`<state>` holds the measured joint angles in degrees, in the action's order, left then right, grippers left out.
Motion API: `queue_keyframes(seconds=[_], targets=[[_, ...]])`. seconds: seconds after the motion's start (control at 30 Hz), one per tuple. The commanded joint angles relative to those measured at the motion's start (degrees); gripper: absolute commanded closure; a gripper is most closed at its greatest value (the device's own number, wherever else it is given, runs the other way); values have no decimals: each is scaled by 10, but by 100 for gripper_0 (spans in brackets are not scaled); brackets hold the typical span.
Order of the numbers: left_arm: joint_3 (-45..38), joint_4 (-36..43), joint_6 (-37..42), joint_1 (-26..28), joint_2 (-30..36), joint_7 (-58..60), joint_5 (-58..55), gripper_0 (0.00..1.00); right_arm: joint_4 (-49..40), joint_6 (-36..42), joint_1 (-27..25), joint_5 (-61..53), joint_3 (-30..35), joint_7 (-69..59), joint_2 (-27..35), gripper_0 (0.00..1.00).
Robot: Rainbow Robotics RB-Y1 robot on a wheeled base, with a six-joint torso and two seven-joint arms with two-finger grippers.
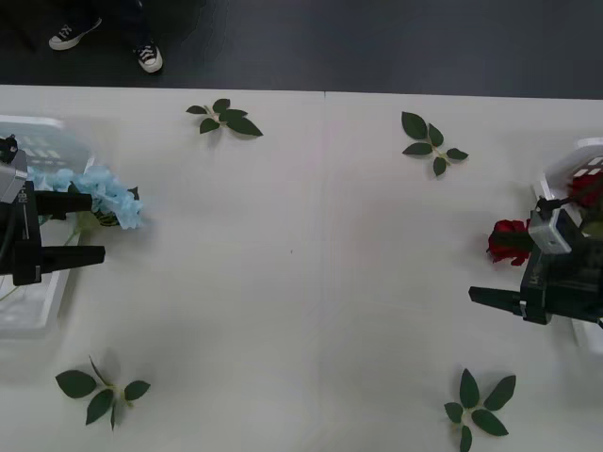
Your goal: Put the red flowers into the right box and the blue flowers into the left box
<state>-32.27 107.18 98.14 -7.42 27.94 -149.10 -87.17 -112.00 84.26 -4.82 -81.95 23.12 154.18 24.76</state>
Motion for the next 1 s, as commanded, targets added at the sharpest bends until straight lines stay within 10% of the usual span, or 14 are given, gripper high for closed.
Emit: queue_keyframes(seconds=[0.03,1.0], targets=[[-3,14,-4,-8,20,-36,-3,17,-5,17,-5,-22,10,8,16,4],[-3,14,-4,-8,20,-36,-3,17,89,14,32,-84,-17,8,70,4]])
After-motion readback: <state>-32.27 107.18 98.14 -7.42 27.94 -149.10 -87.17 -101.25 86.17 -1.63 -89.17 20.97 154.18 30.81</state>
